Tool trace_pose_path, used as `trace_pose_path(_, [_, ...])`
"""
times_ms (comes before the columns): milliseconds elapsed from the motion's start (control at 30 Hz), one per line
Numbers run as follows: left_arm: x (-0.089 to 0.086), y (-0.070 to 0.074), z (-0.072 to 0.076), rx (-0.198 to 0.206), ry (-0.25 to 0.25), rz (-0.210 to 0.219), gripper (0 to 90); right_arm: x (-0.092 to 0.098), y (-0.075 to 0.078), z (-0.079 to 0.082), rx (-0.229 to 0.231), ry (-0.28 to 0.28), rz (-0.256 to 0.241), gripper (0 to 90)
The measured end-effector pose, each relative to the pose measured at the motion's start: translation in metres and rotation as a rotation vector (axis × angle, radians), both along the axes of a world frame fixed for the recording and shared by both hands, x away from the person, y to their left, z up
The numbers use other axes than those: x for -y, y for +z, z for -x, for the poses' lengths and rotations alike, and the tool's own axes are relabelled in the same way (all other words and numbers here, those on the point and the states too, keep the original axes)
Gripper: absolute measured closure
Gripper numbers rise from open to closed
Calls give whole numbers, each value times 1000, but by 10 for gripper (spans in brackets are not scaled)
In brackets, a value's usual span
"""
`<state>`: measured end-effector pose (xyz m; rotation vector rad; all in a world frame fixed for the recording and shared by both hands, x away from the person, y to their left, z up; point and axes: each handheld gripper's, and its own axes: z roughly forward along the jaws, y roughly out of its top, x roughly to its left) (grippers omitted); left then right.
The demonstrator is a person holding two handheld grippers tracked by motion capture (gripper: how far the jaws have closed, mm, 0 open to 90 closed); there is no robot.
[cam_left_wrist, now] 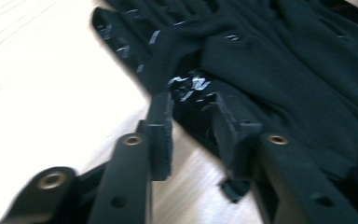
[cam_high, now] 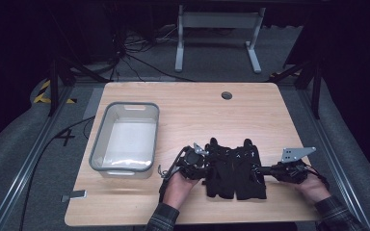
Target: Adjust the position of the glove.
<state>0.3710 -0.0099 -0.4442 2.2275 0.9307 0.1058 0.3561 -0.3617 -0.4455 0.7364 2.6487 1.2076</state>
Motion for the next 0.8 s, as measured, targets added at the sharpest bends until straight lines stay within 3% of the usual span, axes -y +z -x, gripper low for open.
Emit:
trace_pose_path(133, [0, -3, -7, -1, 20, 10, 609, -4, -2, 0, 4, 11, 13, 899])
trace_pose_path(267, [4, -5, -19, 0, 36, 13, 597, -9, -7, -2, 7, 20, 63, 899])
trace_pose_path(400, [13, -11, -24, -5, 28, -27, 615, -9, -9, -2, 13, 28, 77, 899])
trace_pose_path(633, [19, -11, -19, 19, 0, -60, 763, -9, -10, -2, 16, 33, 76, 900])
trace_pose_path(800, [20, -10, -20, 7, -4, -52, 848, -9, -10, -2, 15, 33, 75, 900])
